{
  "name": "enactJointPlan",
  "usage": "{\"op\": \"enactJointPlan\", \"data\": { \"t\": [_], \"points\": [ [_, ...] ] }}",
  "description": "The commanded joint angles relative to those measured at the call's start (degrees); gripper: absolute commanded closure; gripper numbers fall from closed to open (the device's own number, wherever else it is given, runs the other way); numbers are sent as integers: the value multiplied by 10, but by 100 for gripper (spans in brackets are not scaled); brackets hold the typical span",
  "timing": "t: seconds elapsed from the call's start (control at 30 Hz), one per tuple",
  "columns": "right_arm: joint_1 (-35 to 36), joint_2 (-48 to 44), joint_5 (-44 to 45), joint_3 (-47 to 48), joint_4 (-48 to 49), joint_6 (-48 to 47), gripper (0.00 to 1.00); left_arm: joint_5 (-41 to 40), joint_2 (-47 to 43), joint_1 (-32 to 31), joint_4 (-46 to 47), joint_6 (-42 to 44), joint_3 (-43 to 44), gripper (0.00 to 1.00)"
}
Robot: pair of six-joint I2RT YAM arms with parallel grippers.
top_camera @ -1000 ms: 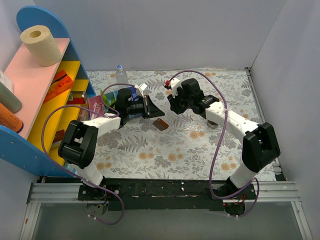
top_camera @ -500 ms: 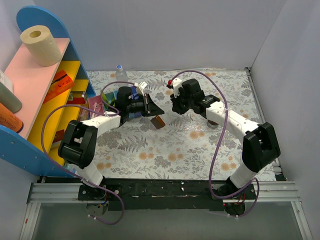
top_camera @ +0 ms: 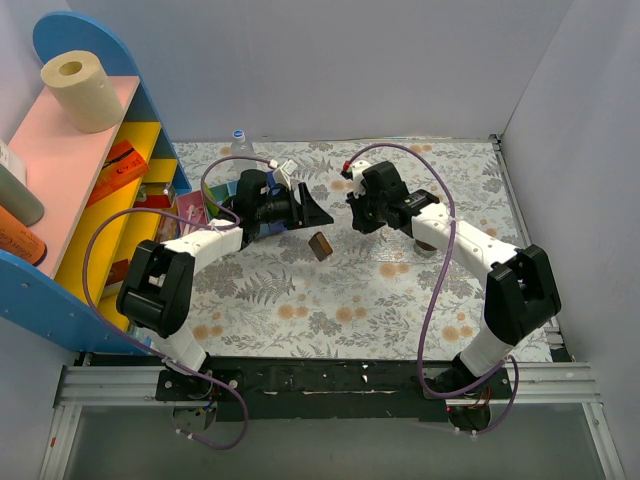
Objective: Prepare toiletry sets of a toothbrush and toothpaste on the tray
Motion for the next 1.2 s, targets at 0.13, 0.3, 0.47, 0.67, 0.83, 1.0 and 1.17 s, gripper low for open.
{"op": "enactJointPlan", "data": {
  "t": [0.13,0.3,0.47,0.67,0.83,1.0,1.17],
  "points": [
    [2,-32,53,-3,3,65,99,-113,-71,-2,-17,64,7,19],
    [2,-21,90,6,-10,107,99,-179,-119,-2,-17,85,-18,14],
    [0,-15,111,12,-21,151,99,-206,-129,-2,-31,91,-16,14],
    [-4,-9,137,12,-25,195,99,-205,-129,-1,-35,88,-16,14],
    [-13,9,159,34,-53,213,99,-203,-130,-2,-39,94,-16,14],
    [-23,25,159,50,-74,222,99,-200,-130,-1,-37,96,-16,14],
    [-32,42,160,60,-96,240,99,-200,-131,-2,-39,97,-15,14]
  ]
}}
